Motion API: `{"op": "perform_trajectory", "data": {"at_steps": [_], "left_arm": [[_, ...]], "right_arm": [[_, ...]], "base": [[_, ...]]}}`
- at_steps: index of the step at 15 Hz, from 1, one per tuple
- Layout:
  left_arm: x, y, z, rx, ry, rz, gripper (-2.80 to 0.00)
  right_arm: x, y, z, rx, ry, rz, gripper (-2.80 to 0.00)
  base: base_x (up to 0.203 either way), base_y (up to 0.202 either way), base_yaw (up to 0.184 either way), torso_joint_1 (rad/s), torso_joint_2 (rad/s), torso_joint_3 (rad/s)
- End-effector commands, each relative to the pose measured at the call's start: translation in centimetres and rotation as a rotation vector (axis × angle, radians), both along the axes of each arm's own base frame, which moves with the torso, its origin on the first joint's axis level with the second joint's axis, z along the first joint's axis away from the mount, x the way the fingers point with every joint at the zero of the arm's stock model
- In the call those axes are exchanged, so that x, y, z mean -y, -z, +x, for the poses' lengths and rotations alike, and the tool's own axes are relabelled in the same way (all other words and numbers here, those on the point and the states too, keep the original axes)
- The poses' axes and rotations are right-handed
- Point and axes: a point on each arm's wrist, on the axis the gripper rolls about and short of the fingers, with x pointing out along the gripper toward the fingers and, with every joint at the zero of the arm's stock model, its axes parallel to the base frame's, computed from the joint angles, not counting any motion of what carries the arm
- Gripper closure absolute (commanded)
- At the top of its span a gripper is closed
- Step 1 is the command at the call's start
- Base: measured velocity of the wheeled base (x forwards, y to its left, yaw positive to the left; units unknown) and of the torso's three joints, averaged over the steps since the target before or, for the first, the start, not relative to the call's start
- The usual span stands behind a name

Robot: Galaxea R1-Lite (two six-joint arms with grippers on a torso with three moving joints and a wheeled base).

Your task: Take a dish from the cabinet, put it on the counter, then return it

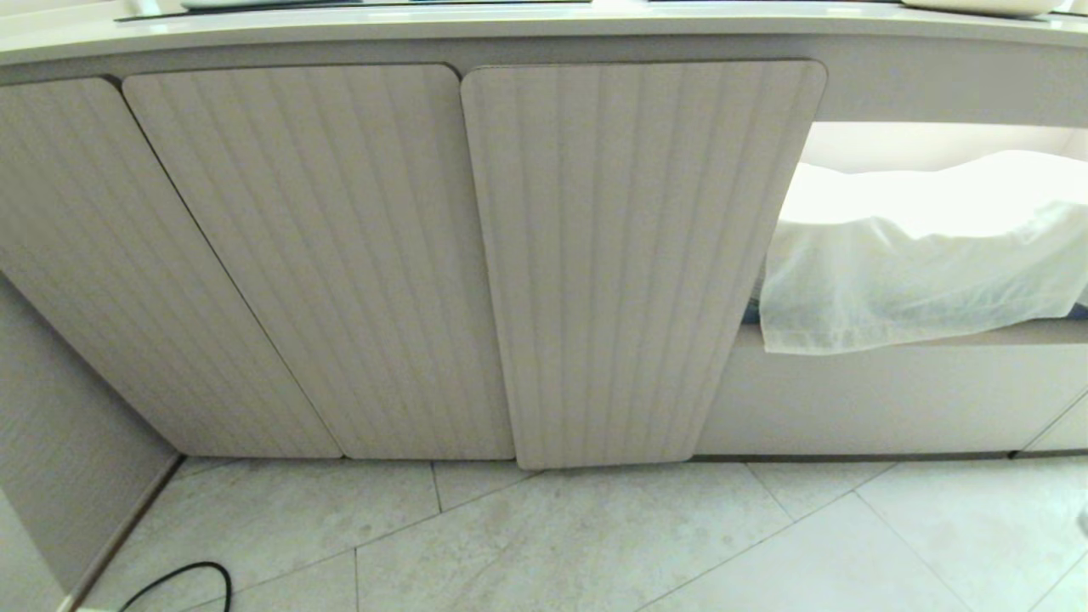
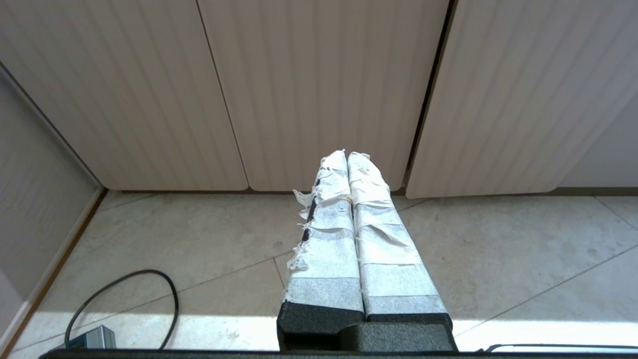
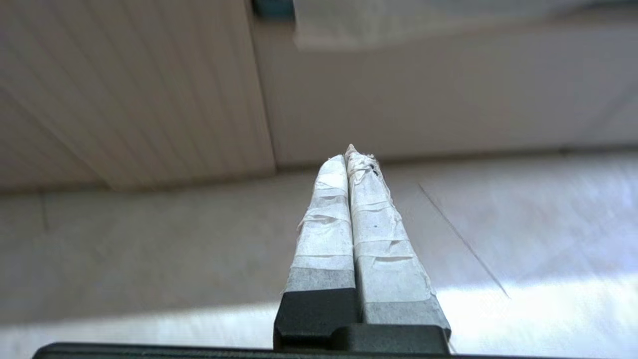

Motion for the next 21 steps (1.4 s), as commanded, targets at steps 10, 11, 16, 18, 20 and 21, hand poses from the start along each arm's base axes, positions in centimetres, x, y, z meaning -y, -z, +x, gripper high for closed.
{"op": "perform_trajectory", "data": {"at_steps": [10,11,16,18,20,21], "left_arm": [[0.0,0.0,0.0,0.001,-0.001,0.0,0.0],[0.0,0.0,0.0,0.0,-0.001,0.0,0.0],[0.0,0.0,0.0,0.001,-0.001,0.0,0.0],[0.0,0.0,0.0,0.0,-0.001,0.0,0.0],[0.0,0.0,0.0,0.001,-0.001,0.0,0.0],[0.0,0.0,0.0,0.0,-0.001,0.0,0.0]], "right_arm": [[0.7,3.7,-5.3,-0.063,-0.153,-0.1,0.0],[0.6,4.0,-5.4,-0.093,-0.182,-0.132,0.0],[0.5,4.6,-5.7,-0.122,-0.227,-0.17,0.0],[0.5,4.6,-5.7,-0.128,-0.23,-0.172,0.0],[0.5,4.6,-5.6,-0.145,-0.236,-0.166,0.0],[0.5,4.6,-5.6,-0.144,-0.236,-0.169,0.0]], "base": [[0.0,0.0,0.0,0.0,0.0,0.0],[0.0,0.0,0.0,0.0,0.0,0.0],[0.0,0.0,0.0,0.0,0.0,0.0],[0.0,0.0,0.0,0.0,0.0,0.0],[0.0,0.0,0.0,0.0,0.0,0.0],[0.0,0.0,0.0,0.0,0.0,0.0]]}}
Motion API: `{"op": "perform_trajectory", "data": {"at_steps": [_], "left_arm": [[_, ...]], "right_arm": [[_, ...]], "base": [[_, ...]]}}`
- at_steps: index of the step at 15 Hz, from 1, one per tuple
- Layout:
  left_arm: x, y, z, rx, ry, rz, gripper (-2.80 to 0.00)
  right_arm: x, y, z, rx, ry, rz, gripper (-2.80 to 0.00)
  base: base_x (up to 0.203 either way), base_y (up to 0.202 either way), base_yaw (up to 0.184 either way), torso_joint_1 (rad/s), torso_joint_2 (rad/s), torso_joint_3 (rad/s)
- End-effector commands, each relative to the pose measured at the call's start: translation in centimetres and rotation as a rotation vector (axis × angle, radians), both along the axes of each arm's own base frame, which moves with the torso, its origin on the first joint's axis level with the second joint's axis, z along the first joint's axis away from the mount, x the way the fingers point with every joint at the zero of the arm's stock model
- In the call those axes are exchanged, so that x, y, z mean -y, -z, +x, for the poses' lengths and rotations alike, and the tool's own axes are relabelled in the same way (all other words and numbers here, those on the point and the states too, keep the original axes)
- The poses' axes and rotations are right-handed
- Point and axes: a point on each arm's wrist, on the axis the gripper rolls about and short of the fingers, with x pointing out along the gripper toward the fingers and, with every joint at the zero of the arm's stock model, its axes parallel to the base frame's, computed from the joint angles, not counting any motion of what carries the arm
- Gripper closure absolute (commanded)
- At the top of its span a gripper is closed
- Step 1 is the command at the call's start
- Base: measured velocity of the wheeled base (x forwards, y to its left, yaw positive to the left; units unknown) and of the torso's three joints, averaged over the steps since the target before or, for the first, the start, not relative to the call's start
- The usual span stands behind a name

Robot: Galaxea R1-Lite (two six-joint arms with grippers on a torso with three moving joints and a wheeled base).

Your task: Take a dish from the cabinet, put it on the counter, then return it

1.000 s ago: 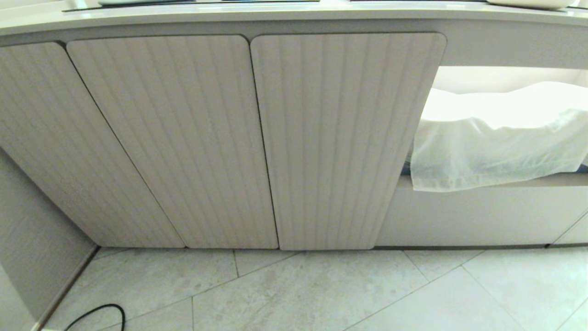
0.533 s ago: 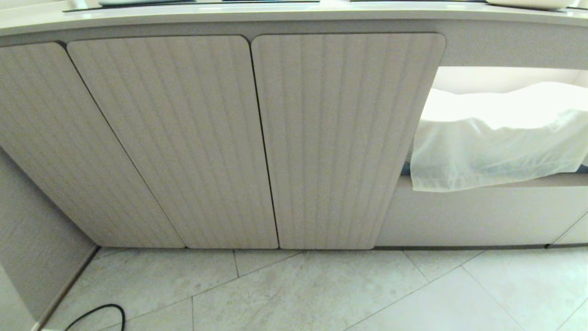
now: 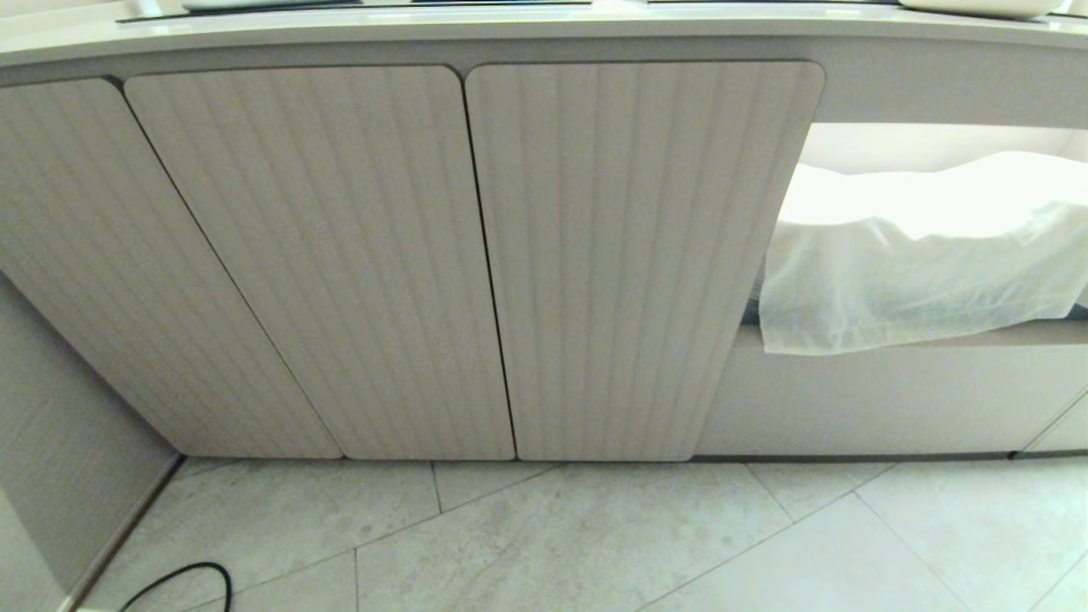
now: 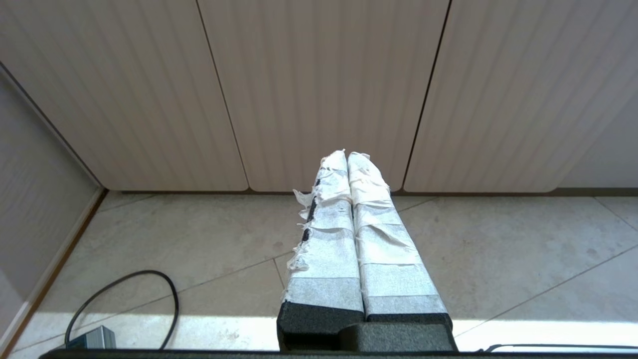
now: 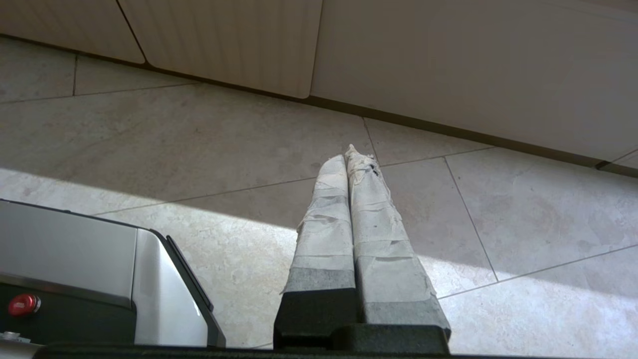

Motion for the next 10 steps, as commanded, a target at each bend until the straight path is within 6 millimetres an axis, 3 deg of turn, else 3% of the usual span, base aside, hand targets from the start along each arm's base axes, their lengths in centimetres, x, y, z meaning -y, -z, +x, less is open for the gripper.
{"op": "perform_trajectory", "data": {"at_steps": [1,4,10], "left_arm": [[0.0,0.0,0.0,0.001,0.0,0.0,0.0],[0.0,0.0,0.0,0.0,0.0,0.0,0.0],[0.0,0.0,0.0,0.0,0.0,0.0,0.0]], "right_arm": [[0.0,0.0,0.1,-0.011,-0.002,-0.001,0.0],[0.0,0.0,-0.1,0.015,0.006,0.005,0.0],[0.0,0.3,-1.7,0.225,0.043,0.009,0.0]], "base": [[0.0,0.0,0.0,0.0,0.0,0.0],[0.0,0.0,0.0,0.0,0.0,0.0],[0.0,0.0,0.0,0.0,0.0,0.0]]}}
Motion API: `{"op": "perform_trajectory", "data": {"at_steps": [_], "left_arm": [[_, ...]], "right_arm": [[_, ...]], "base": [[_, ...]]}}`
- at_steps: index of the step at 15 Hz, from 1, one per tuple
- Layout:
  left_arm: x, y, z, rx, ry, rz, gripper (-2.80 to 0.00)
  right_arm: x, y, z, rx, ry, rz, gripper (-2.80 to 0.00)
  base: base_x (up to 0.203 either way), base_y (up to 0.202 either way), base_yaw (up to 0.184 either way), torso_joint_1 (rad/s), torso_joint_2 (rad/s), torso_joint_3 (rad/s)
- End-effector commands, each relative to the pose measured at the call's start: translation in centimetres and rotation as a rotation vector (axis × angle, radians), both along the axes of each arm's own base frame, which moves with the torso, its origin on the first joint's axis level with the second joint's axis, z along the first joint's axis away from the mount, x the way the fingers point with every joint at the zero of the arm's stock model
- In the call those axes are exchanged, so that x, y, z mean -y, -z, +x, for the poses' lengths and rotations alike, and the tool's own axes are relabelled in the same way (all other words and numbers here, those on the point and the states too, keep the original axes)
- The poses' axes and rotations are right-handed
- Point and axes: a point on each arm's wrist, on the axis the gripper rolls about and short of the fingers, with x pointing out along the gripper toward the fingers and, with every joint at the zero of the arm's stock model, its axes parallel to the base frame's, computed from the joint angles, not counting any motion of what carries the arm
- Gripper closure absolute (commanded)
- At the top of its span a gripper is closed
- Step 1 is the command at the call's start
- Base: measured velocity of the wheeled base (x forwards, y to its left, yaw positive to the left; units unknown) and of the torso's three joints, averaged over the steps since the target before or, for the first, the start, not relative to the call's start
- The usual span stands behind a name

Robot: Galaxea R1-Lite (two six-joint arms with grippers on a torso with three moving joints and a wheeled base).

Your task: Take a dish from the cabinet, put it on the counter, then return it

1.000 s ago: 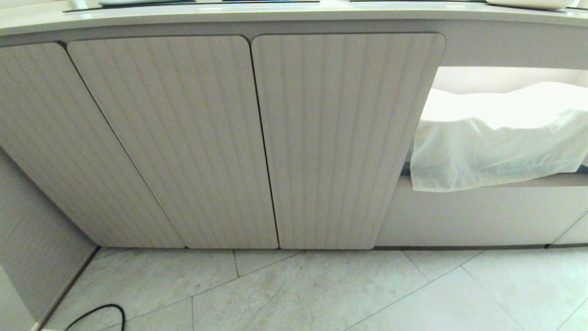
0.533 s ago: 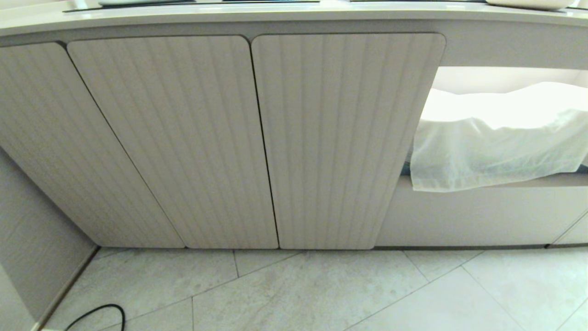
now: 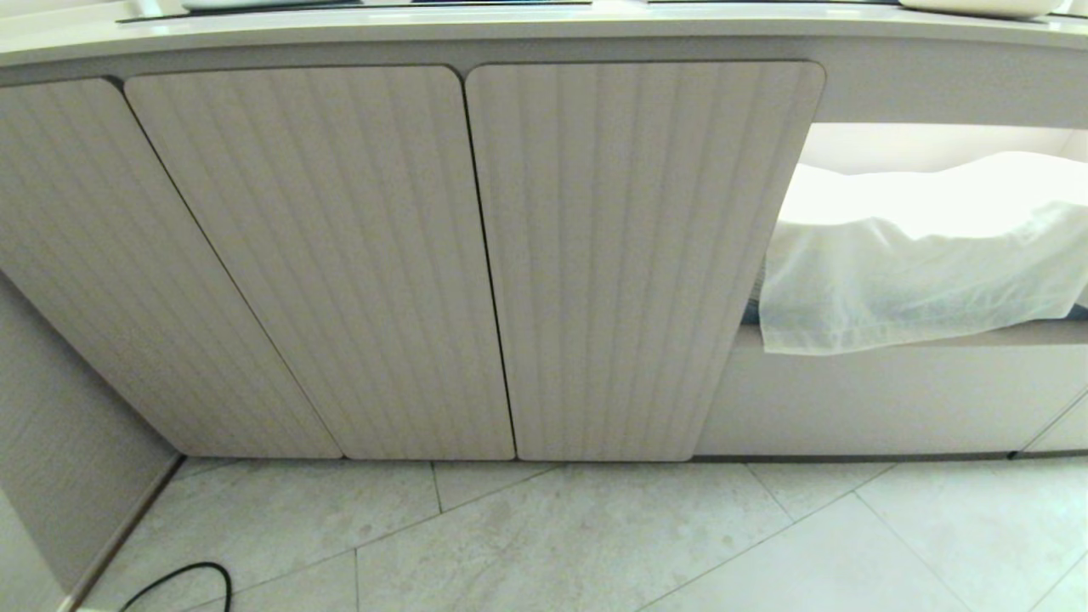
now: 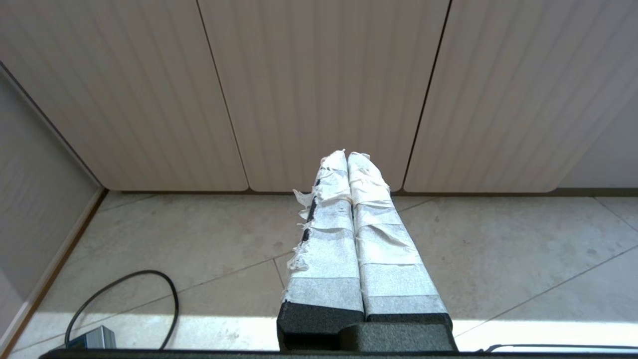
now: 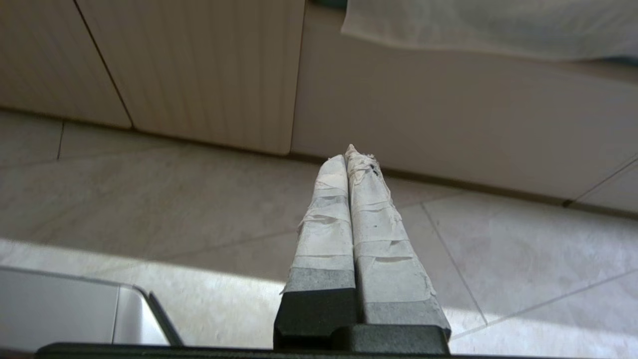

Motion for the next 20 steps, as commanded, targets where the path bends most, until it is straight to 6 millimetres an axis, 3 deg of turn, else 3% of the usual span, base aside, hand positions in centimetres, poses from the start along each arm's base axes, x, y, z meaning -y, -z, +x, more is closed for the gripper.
{"op": "perform_trajectory", "data": {"at_steps": [1,20], "left_arm": [[0.0,0.01,0.0,0.0,0.0,0.0,0.0],[0.0,0.01,0.0,0.0,0.0,0.0,0.0]], "right_arm": [[0.0,0.15,-0.6,0.079,0.001,-0.001,0.0],[0.0,0.16,-0.62,0.082,0.001,-0.002,0.0]], "base": [[0.0,0.0,0.0,0.0,0.0,0.0],[0.0,0.0,0.0,0.0,0.0,0.0]]}}
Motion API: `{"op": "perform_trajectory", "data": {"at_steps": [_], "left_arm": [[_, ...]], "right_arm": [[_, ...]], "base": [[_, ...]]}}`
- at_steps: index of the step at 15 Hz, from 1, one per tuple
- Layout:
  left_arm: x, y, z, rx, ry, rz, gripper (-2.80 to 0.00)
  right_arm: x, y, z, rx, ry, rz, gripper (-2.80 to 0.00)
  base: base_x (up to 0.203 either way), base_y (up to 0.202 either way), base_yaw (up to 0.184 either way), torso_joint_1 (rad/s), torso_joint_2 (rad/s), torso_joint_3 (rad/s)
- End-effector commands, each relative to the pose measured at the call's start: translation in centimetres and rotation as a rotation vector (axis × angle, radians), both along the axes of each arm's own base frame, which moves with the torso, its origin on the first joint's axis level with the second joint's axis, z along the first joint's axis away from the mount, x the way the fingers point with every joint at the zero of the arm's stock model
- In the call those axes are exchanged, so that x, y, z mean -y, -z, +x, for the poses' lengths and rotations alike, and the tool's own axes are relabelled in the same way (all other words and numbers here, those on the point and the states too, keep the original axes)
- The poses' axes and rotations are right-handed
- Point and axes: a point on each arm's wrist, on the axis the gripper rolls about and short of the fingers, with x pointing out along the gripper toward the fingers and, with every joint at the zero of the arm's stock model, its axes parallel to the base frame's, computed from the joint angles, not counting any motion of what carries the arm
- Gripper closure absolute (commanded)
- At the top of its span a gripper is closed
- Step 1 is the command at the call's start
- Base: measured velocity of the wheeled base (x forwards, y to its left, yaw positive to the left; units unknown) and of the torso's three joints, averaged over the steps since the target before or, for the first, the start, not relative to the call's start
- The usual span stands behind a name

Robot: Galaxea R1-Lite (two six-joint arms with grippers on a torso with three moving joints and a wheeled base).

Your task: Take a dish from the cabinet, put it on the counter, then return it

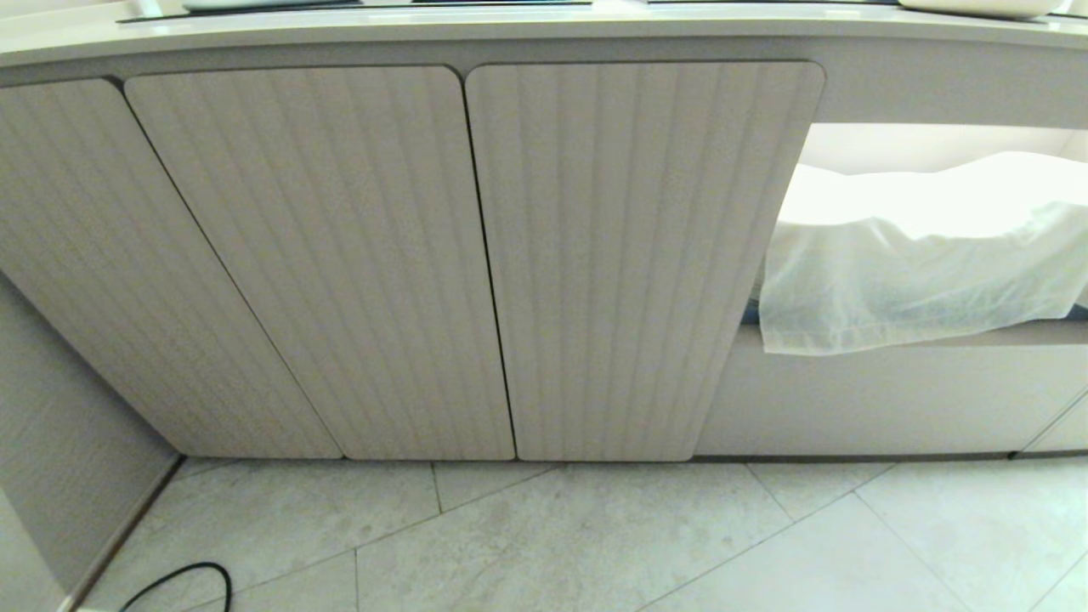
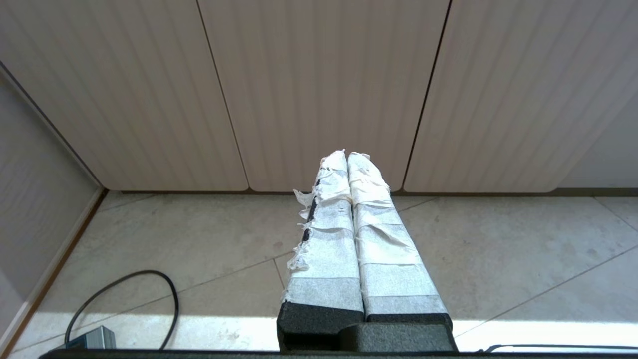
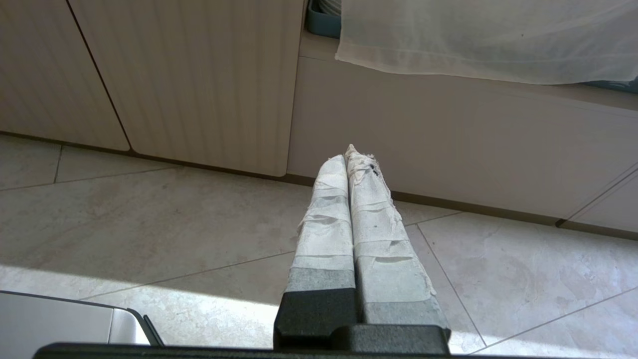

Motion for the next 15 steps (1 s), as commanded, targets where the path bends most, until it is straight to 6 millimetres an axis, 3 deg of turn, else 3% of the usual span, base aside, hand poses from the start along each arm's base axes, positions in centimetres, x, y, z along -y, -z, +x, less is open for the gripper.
{"op": "perform_trajectory", "data": {"at_steps": [1,15], "left_arm": [[0.0,-0.03,-0.01,0.001,0.0,0.0,0.0],[0.0,0.01,0.0,0.0,0.0,0.0,0.0]], "right_arm": [[0.0,-0.01,0.0,0.001,0.0,-0.001,0.0],[0.02,-0.01,0.0,-0.002,0.006,0.099,0.0]], "base": [[0.0,0.0,0.0,0.0,0.0,0.0],[0.0,0.0,0.0,0.0,0.0,0.0]]}}
